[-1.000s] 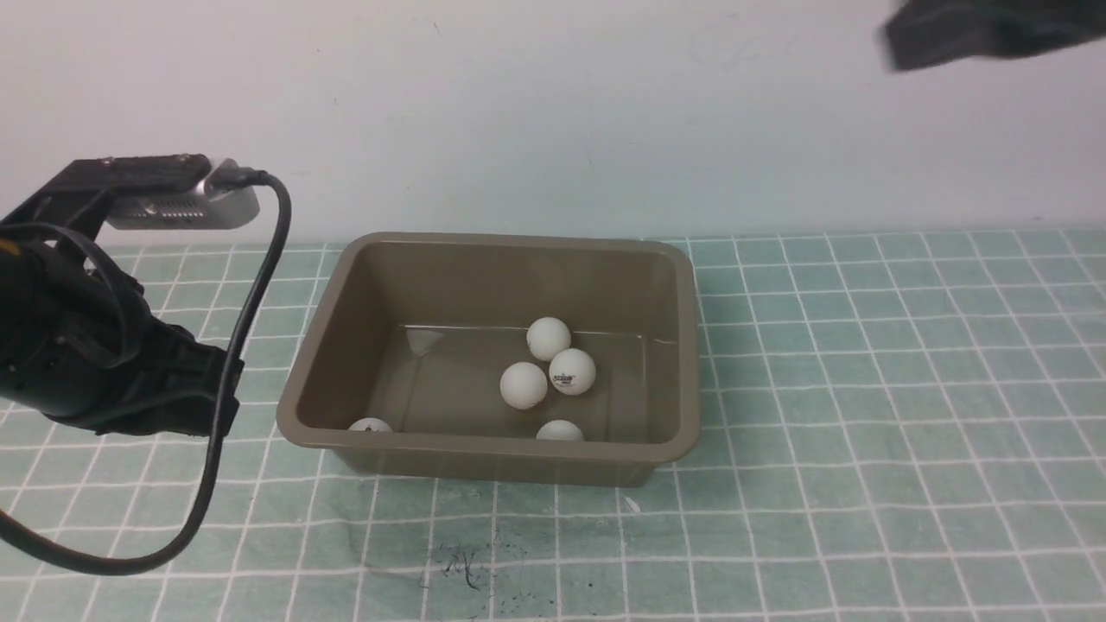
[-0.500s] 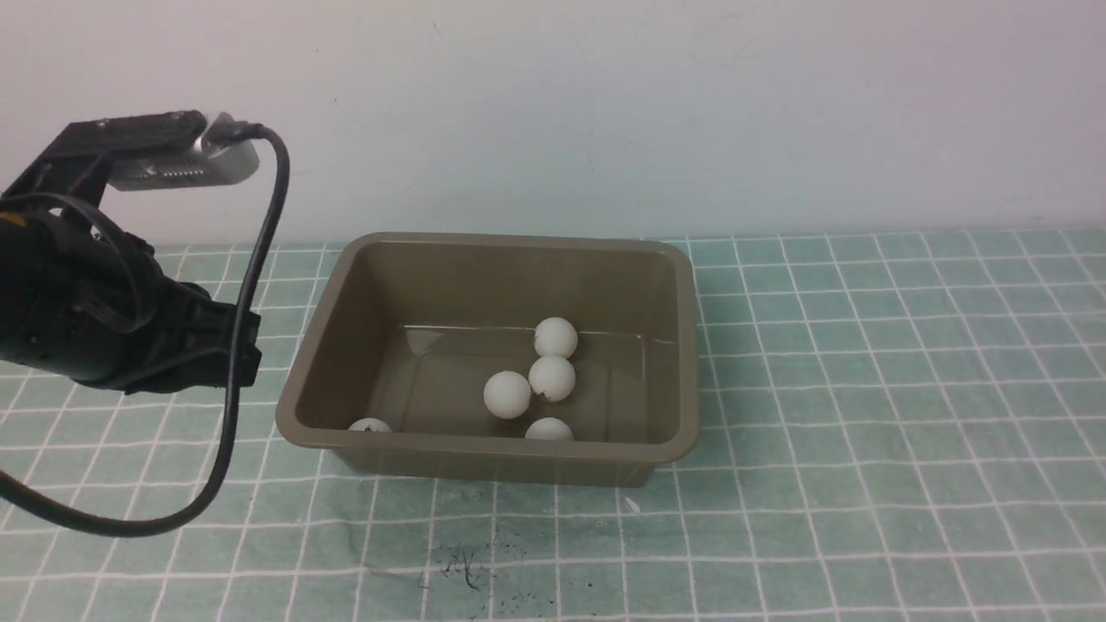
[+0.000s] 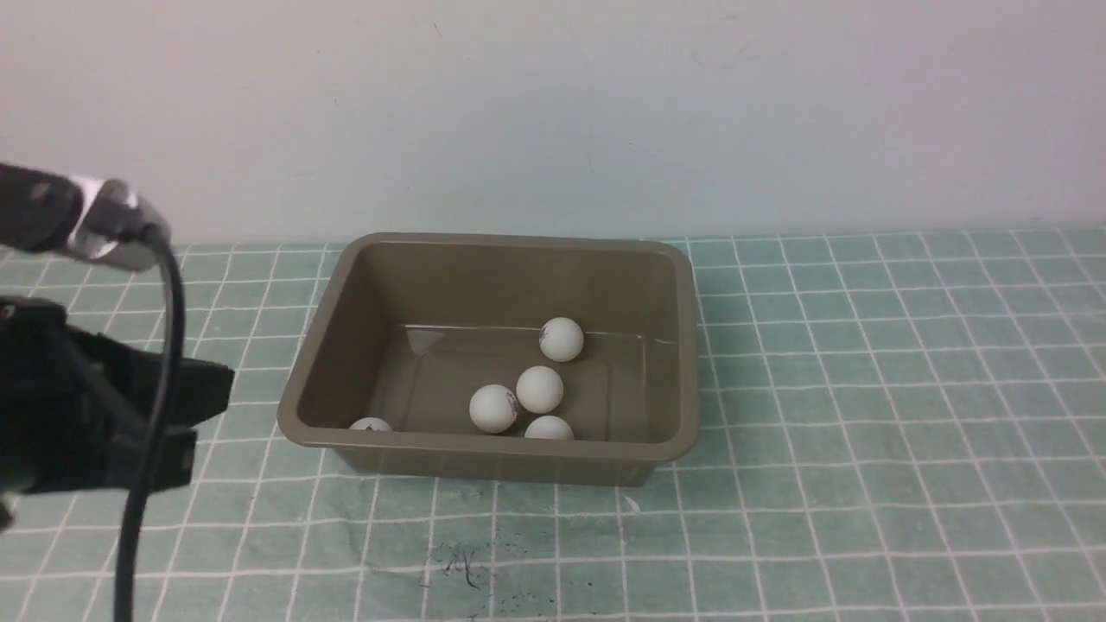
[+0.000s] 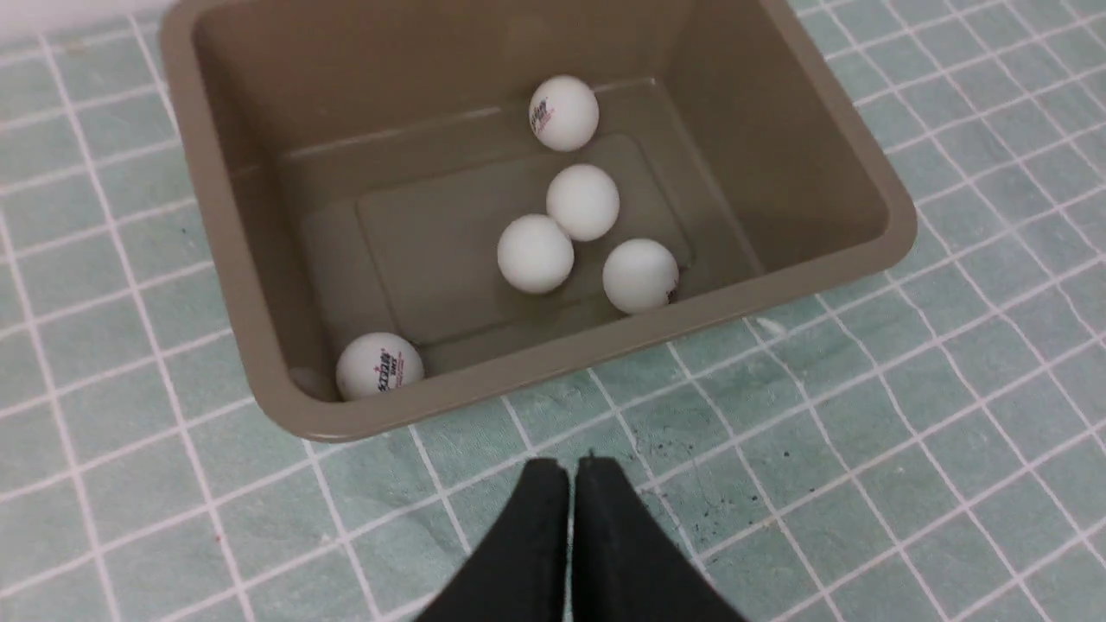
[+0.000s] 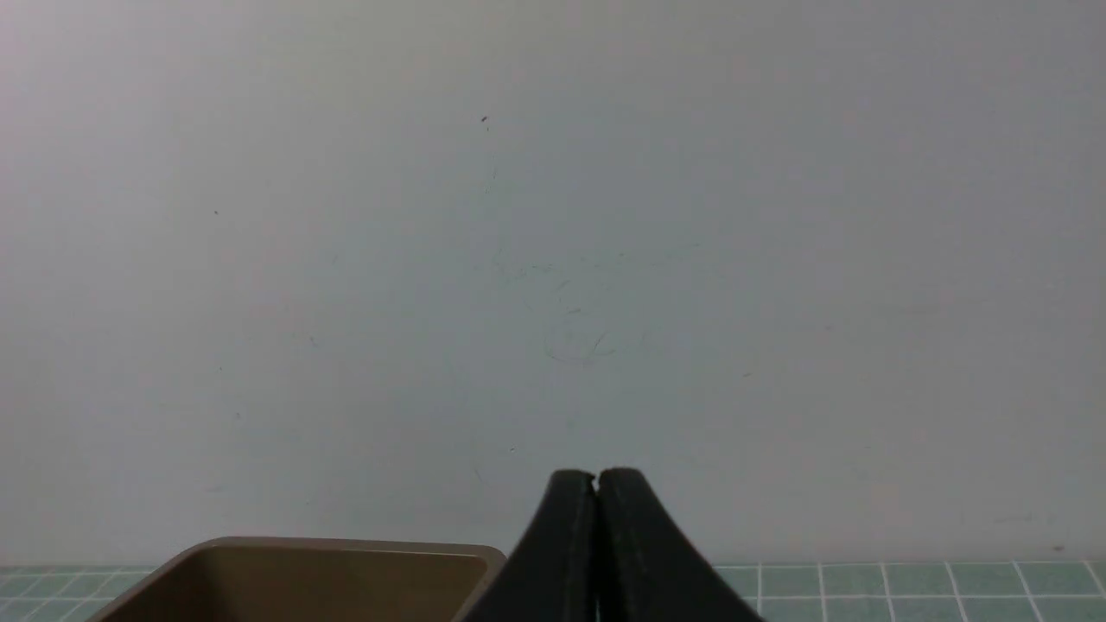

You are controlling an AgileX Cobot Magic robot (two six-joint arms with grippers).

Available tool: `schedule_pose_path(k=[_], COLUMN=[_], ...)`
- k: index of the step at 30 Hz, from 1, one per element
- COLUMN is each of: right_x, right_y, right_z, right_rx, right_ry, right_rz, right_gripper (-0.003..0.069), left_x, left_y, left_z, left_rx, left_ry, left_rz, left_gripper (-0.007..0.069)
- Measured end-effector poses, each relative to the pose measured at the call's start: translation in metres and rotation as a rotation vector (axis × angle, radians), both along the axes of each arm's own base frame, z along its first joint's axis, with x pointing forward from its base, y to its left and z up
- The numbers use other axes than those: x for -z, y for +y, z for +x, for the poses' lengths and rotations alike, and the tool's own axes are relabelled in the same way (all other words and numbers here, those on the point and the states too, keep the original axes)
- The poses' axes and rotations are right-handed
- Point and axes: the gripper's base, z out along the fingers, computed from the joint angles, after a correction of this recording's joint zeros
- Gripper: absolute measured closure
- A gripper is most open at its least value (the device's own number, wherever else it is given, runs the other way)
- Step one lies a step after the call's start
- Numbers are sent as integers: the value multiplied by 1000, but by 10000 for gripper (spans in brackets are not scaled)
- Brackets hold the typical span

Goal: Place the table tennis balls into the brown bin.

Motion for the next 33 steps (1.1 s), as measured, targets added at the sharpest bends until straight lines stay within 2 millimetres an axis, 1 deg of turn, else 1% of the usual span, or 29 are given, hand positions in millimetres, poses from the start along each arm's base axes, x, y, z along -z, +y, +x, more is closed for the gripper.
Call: schedule_pose_path(k=[4, 6, 8, 9, 11, 13, 14, 15, 18, 22, 25, 26, 29, 31, 33], right_x=[0, 0, 0, 0, 0, 0, 0, 0, 0, 0, 0, 0, 0, 1, 1], right_y=[0, 0, 0, 0, 0, 0, 0, 0, 0, 0, 0, 0, 0, 0, 0], right_z=[0, 0, 0, 0, 0, 0, 0, 0, 0, 0, 0, 0, 0, 0, 0], right_rx=[5, 5, 5, 5, 5, 5, 5, 6, 5, 5, 5, 5, 5, 5, 5], right_ry=[0, 1, 2, 2, 2, 2, 2, 2, 3, 3, 3, 3, 3, 3, 3], right_rz=[-6, -7, -6, -6, -6, -6, -6, -6, -5, -4, -4, -4, -4, -5, -5], right_gripper=[672, 672, 673, 673, 673, 673, 673, 673, 673, 673, 673, 673, 673, 673, 673], left_x=[1, 1, 0, -2, -3, -2, -2, -1, 0, 0, 2, 6, 20, 41, 66], left_y=[3, 4, 4, 4, 4, 4, 4, 3, 3, 3, 4, 6, 13, 19, 26], left_z=[-45, -66, -77, -91, -100, -119, -120, -129, -142, -149, -146, -140, -126, -112, -101], left_rx=[-22, -21, -19, -15, -11, 3, 4, 13, 27, 34, 17, -15, -103, -183, -255], left_ry=[-163, -234, -278, -332, -368, -427, -431, -458, -496, -525, -536, -550, -568, -560, -533], left_rz=[-11, -14, -18, -22, -23, -24, -24, -23, -21, -12, -9, -12, -7, 13, 47], left_gripper=[629, 629, 629, 629, 629, 629, 629, 629, 629, 629, 629, 629, 629, 629, 629])
